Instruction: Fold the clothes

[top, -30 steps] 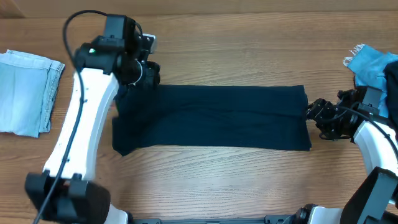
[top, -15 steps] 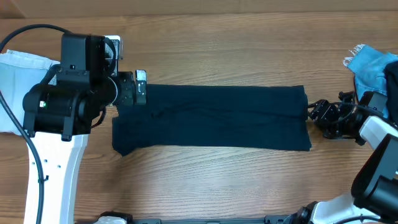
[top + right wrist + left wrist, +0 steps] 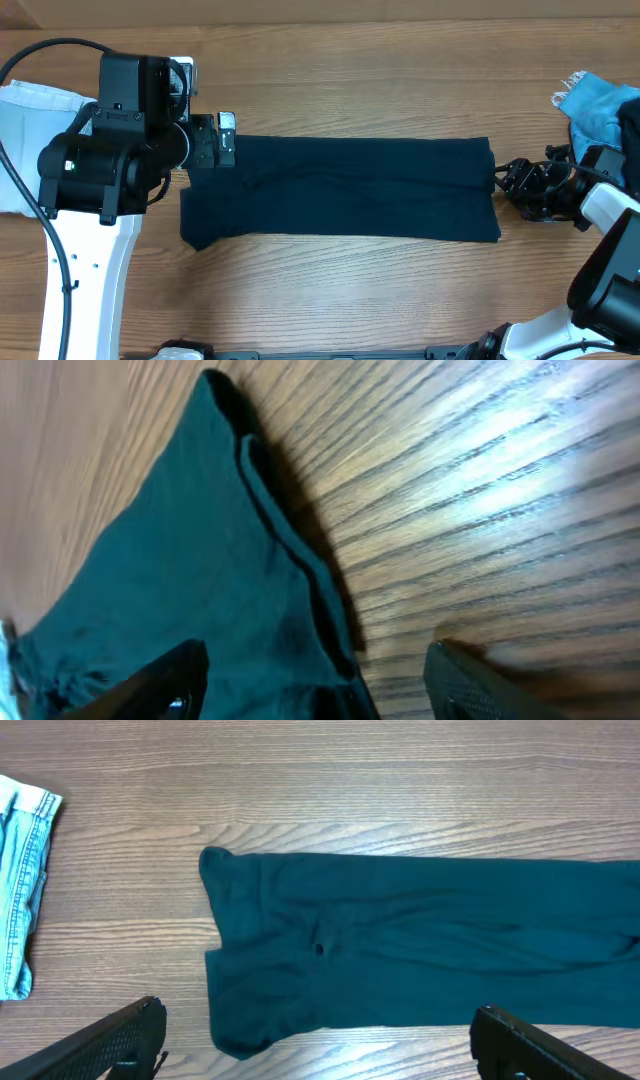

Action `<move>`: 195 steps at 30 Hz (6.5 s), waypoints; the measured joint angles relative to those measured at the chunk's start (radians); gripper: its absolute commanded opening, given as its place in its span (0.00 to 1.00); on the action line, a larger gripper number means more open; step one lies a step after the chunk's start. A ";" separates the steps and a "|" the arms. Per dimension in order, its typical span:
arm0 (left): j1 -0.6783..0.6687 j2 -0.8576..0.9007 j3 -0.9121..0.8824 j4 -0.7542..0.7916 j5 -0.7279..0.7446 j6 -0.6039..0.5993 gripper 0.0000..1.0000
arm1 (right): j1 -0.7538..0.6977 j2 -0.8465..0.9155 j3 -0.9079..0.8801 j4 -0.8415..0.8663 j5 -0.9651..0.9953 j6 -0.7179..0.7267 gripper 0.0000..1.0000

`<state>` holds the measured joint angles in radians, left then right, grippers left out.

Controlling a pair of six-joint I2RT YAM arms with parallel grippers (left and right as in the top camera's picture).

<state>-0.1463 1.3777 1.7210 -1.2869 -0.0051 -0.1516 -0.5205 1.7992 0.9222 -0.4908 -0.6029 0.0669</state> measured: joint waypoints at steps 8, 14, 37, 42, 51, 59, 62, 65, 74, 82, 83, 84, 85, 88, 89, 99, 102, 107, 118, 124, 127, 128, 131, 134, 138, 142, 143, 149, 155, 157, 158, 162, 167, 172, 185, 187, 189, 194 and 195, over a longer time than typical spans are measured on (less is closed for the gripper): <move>0.000 0.001 0.000 0.000 0.000 0.000 1.00 | 0.021 0.050 0.045 -0.006 -0.004 -0.015 0.74; 0.000 0.003 0.000 0.000 0.000 0.000 1.00 | 0.008 0.105 0.068 -0.017 -0.117 -0.053 0.74; 0.000 0.005 0.000 0.000 0.000 0.000 1.00 | 0.002 0.129 0.080 -0.148 -0.178 0.105 0.63; 0.000 0.005 0.000 0.000 0.000 0.000 1.00 | 0.011 0.128 0.077 -0.146 -0.153 0.096 0.63; 0.000 0.005 0.000 0.000 0.000 0.000 1.00 | 0.012 0.128 0.077 -0.145 -0.160 0.056 0.63; 0.000 0.005 0.000 0.000 0.000 0.000 1.00 | 0.016 0.145 0.059 -0.122 -0.228 0.011 0.53; 0.000 0.005 0.000 0.000 0.000 0.000 1.00 | 0.019 0.152 0.052 -0.107 -0.240 0.006 0.55; 0.000 0.005 0.000 0.000 0.000 0.000 1.00 | 0.019 0.152 0.051 -0.098 -0.245 0.015 0.56; 0.000 0.005 0.000 0.000 -0.001 0.000 1.00 | 0.016 0.155 0.043 -0.082 -0.222 0.039 0.32; 0.000 0.005 0.000 0.000 0.000 0.000 1.00 | -0.009 0.173 0.036 -0.085 -0.213 0.045 0.08; 0.000 0.005 0.000 0.000 -0.001 0.000 1.00 | -0.009 0.174 0.035 -0.085 -0.211 0.047 0.06; 0.000 0.005 0.000 0.000 0.000 0.000 1.00 | -0.009 0.175 0.035 -0.085 -0.209 0.048 0.05; 0.000 0.005 0.000 0.000 0.000 0.000 1.00 | -0.010 0.175 0.034 -0.085 -0.209 0.049 0.04; 0.000 0.005 0.000 0.000 0.000 0.000 1.00 | -0.010 0.174 0.034 -0.085 -0.209 0.050 0.04; 0.000 0.005 0.000 0.000 -0.001 0.000 1.00 | -0.010 0.172 0.034 -0.085 -0.208 0.051 0.04; 0.000 0.005 0.000 0.000 -0.001 0.000 1.00 | 0.014 0.081 0.005 -0.105 -0.088 0.081 0.04; 0.000 0.005 0.000 0.000 0.000 0.000 1.00 | 0.014 0.045 0.009 -0.136 -0.012 0.117 0.04; 0.000 0.005 0.000 0.000 -0.001 0.000 1.00 | 0.014 0.043 0.110 -0.209 0.045 0.133 0.04; 0.000 0.005 0.000 0.000 0.000 0.000 1.00 | 0.013 0.042 0.303 -0.309 0.150 0.139 0.04; 0.000 0.005 0.000 0.000 -0.001 0.000 1.00 | 0.013 0.042 0.338 -0.356 0.227 0.134 0.04; 0.000 0.005 0.000 0.000 -0.001 0.000 1.00 | 0.012 0.042 0.425 -0.405 0.256 0.121 0.04; 0.000 0.005 0.000 0.000 -0.001 0.000 1.00 | 0.012 0.042 0.438 -0.414 0.259 0.119 0.04; 0.000 0.005 0.000 0.000 0.000 0.000 1.00 | 0.013 0.042 0.464 -0.428 0.270 0.111 0.04; 0.000 0.005 0.000 0.000 -0.001 0.000 1.00 | 0.019 0.042 0.464 -0.438 0.275 0.104 0.04; 0.000 0.005 0.000 0.000 -0.001 0.000 1.00 | 0.067 0.042 0.464 -0.461 0.282 0.097 0.04; 0.000 0.005 0.000 0.000 -0.001 0.000 1.00 | 0.166 0.040 0.465 -0.479 0.288 0.095 0.04; 0.000 0.005 0.000 0.000 0.000 0.000 1.00 | 0.175 0.038 0.467 -0.481 0.287 0.095 0.04; 0.000 0.005 0.000 0.000 -0.001 0.000 1.00 | 0.161 0.033 0.507 -0.522 0.301 0.088 0.04; 0.000 0.005 0.000 0.000 -0.001 0.000 1.00 | 0.151 0.032 0.631 -0.601 0.351 0.069 0.04; 0.000 0.005 0.000 0.000 -0.003 0.000 1.00 | 0.141 0.029 0.664 -0.604 0.357 0.067 0.04; 0.000 0.005 0.000 0.000 -0.004 0.000 1.00 | 0.133 0.026 0.678 -0.613 0.359 0.064 0.04; 0.000 0.005 0.000 0.000 -0.004 0.000 1.00 | 0.124 0.018 0.686 -0.643 0.367 0.044 0.04; 0.000 0.005 0.000 0.000 -0.004 0.000 1.00 | 0.195 0.018 0.686 -0.651 0.352 0.026 0.04; 0.000 0.005 0.000 0.000 -0.004 0.000 1.00 | 0.363 0.018 0.686 -0.676 0.353 0.019 0.04; 0.000 0.005 0.000 0.000 -0.004 0.000 1.00 | 0.709 0.018 0.686 -0.722 0.381 0.086 0.04; 0.000 0.005 0.000 0.000 -0.004 0.000 1.00 | 0.747 0.018 0.686 -0.723 0.386 0.106 0.04; 0.000 0.005 0.000 0.000 -0.004 0.000 1.00 | 0.770 0.018 0.686 -0.721 0.388 0.120 0.04; 0.000 0.005 0.000 0.000 -0.004 0.000 1.00 | 0.835 0.018 0.674 -0.658 0.397 0.149 0.04; 0.000 0.005 0.000 0.000 -0.004 0.000 1.00 | 0.846 0.018 0.662 -0.637 0.397 0.159 0.04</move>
<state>-0.1463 1.3823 1.7214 -1.2865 -0.0093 -0.1520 0.3260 1.8175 1.5841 -1.1282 -0.2058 0.2264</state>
